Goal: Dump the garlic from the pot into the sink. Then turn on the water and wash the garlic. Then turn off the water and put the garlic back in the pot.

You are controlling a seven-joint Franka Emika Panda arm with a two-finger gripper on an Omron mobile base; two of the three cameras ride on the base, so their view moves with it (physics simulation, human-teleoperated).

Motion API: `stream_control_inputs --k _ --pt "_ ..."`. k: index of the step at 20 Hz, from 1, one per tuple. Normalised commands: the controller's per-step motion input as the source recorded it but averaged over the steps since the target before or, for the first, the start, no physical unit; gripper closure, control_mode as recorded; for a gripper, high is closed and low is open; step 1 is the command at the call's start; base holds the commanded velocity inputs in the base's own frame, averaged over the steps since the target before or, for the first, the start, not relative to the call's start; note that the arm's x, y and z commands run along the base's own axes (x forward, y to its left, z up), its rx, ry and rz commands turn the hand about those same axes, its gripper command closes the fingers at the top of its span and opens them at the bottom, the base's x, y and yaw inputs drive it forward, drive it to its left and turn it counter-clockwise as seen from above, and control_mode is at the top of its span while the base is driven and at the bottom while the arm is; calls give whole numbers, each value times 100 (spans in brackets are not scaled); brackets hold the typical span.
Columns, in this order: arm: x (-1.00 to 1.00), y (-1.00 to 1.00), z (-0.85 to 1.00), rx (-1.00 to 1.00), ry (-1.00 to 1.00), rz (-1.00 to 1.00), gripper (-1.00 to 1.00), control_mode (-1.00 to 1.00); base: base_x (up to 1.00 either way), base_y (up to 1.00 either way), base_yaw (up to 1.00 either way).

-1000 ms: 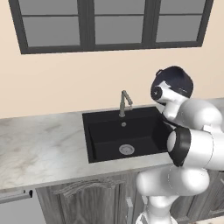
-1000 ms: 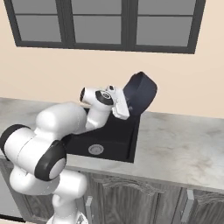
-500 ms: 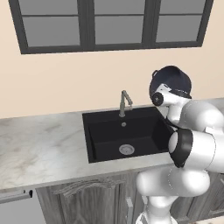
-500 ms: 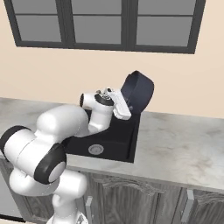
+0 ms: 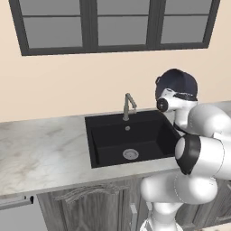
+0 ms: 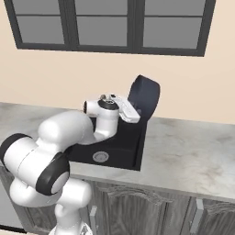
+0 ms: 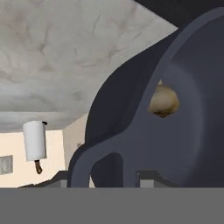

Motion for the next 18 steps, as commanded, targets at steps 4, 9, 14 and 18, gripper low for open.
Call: stream_control_inputs --k 4,9,14,18 --pt "0 0 33 -26 27 0 100 -100 0 0 0" --pt "0 0 21 -24 4 0 100 -100 0 0 0" --pt "0 0 5 -27 0 0 100 -100 0 0 0" --pt "0 0 3 -27 0 0 100 -100 0 0 0"
